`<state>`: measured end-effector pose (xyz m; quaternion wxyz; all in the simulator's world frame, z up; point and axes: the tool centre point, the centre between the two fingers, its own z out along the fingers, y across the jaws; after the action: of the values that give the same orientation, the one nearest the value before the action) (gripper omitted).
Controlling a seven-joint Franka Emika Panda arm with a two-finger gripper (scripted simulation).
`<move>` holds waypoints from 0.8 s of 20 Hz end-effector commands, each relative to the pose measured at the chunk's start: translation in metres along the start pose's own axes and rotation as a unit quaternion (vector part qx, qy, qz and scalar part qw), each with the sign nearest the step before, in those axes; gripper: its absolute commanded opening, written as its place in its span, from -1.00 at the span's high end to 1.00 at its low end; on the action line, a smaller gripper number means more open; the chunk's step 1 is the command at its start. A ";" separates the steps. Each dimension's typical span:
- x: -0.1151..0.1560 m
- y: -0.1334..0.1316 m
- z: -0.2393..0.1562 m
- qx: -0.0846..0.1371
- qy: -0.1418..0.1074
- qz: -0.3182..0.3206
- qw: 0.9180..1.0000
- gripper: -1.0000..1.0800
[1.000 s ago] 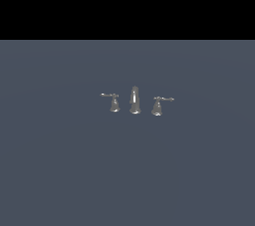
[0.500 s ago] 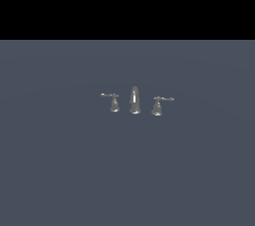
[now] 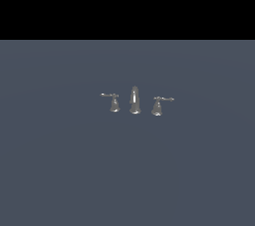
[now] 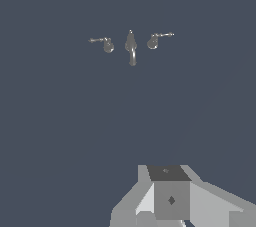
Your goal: Turn on the faucet by rotating a designated handle.
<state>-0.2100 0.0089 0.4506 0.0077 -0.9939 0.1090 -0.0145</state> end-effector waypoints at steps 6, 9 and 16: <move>0.042 -0.016 0.049 -0.001 -0.001 0.094 0.996 1.00; 0.060 -0.020 0.069 -0.002 -0.001 0.132 0.991 1.00; 0.104 -0.024 0.116 -0.003 -0.002 0.221 0.975 1.00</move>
<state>-0.1098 0.0129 0.3477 0.0077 -0.9516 0.3072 -0.0103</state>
